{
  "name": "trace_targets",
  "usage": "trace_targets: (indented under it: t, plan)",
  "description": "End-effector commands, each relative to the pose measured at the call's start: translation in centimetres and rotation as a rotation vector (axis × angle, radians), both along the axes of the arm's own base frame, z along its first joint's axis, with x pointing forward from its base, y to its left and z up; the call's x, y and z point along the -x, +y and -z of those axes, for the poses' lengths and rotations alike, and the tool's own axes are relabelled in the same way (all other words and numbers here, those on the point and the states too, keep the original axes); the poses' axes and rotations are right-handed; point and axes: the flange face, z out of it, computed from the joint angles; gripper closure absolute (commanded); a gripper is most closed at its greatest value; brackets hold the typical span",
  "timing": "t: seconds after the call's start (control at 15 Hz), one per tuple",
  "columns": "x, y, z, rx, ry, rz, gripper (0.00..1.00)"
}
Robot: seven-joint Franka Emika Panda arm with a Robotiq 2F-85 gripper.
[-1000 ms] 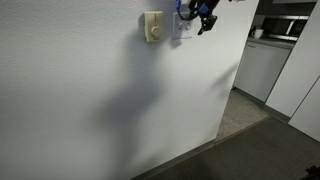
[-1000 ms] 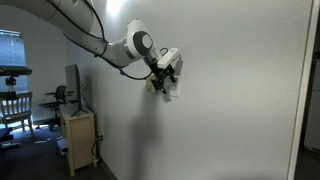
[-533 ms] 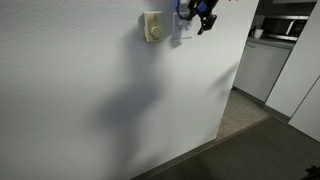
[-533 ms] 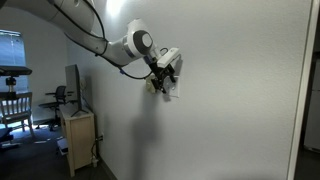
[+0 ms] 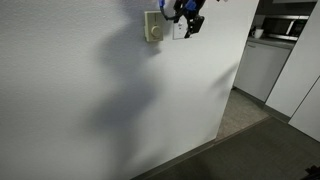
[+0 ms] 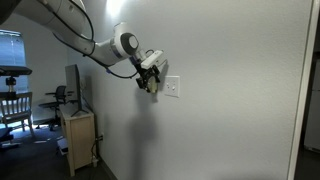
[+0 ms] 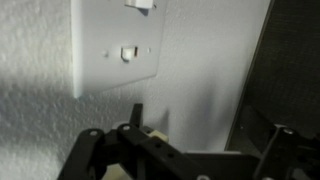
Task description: Turn off the right light switch and then the left light switch, turn the right light switch back on
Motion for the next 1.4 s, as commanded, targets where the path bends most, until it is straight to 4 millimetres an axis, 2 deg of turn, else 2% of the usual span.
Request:
trace_targets:
  t: [0.0, 0.2, 0.33, 0.4, 0.53, 0.87, 1.13, 1.33]
  plan:
    - [1.6, 2.5, -0.7, 0.003, -0.011, 0.012, 0.0]
    - [2.2, 2.6, -1.5, -0.002, -0.041, 0.05, 0.0]
    - [2.1, 1.7, -2.0, -0.009, -0.055, 0.086, 0.0]
    - [0.9, 0.1, -2.0, -0.014, -0.061, 0.106, 0.0]
    - [-0.1, -1.7, -1.8, -0.019, -0.059, 0.13, 0.0]
    - [-2.6, -6.0, 0.5, -0.027, -0.021, 0.187, 0.0]
    - [-3.6, -6.8, 1.2, -0.027, -0.012, 0.189, 0.0]
    - [-3.8, -6.9, 0.5, -0.021, -0.023, 0.178, 0.0]
